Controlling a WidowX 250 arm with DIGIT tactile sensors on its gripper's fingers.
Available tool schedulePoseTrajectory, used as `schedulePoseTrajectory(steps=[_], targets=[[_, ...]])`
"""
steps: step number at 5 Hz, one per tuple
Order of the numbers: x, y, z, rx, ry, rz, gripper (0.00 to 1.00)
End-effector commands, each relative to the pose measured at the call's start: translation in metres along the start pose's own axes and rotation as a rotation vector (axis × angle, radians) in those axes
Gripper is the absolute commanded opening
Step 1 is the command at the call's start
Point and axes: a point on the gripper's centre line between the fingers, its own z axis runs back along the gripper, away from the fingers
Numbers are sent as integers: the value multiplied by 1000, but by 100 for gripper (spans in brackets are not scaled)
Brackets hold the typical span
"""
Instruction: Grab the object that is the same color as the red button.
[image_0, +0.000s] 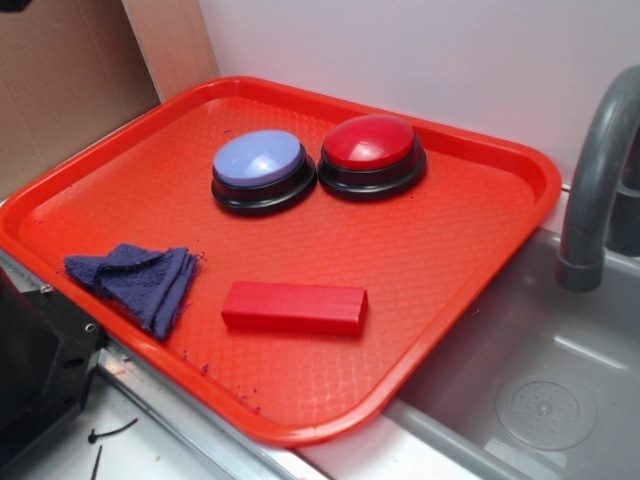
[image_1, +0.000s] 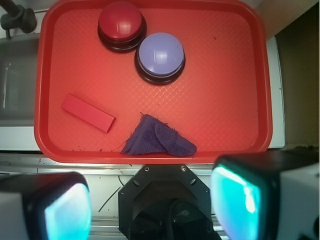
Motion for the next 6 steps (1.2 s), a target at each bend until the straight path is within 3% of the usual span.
schedulePoseTrajectory(steps=[1,2,3,4,5,6], targets=[[0,0,0,0,0,0,100],[16,8,-11,-30,7,-150,100],[38,13,-21,-24,11,-318,100],[59,8,-37,-38,-14,-568,100],[72,-12,-58,-77,-45,-817,100],[75,-40,-81,-82,-58,-963,100]])
